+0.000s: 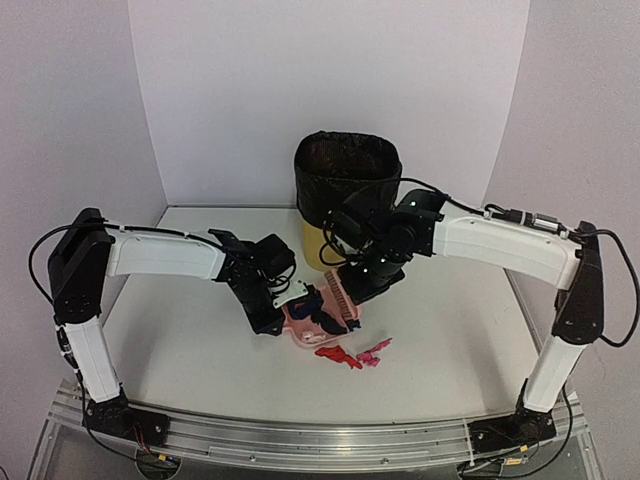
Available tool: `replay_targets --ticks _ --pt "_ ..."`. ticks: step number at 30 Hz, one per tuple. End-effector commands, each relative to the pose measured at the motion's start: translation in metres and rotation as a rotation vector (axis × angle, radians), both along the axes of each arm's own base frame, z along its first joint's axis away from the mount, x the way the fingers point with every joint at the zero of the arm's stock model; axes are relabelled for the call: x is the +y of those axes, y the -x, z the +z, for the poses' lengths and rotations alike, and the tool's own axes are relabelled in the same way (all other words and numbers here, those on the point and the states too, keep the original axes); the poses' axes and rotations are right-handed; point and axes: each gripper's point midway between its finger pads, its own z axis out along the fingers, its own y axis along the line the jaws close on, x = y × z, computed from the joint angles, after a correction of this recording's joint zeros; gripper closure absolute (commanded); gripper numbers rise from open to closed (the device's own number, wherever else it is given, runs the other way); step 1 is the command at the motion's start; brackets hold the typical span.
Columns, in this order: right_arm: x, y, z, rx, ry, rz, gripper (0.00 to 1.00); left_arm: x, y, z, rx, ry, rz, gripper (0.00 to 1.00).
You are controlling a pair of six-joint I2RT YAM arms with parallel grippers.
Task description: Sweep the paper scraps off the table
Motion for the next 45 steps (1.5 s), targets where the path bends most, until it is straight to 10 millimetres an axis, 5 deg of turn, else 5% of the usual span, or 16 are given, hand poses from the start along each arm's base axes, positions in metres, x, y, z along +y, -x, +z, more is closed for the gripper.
replay_targets --ticks 1,9,21,35,45 --pt "-0.007 -0.001 0.038 -0.065 -0.106 -0.066 1.0 -0.003 -0.012 0.022 -0.087 0.061 -0.009 1.0" --pt "-0.033 0.0 0.056 -0.137 -0.118 -0.136 1.0 0.01 0.001 0.031 -0.01 0.08 0.148 1.0" --pt "-0.081 0.007 0.034 -0.176 -0.016 -0.199 1.0 0.05 0.034 0.051 -0.002 0.141 0.403 1.0" --pt "-0.145 0.015 -0.004 -0.091 0.035 -0.358 1.0 0.044 -0.02 0.185 -0.302 0.307 0.541 1.0" --pt "-0.188 0.012 -0.002 -0.17 0.103 -0.408 1.0 0.019 -0.071 0.27 -0.487 0.373 0.59 1.0"
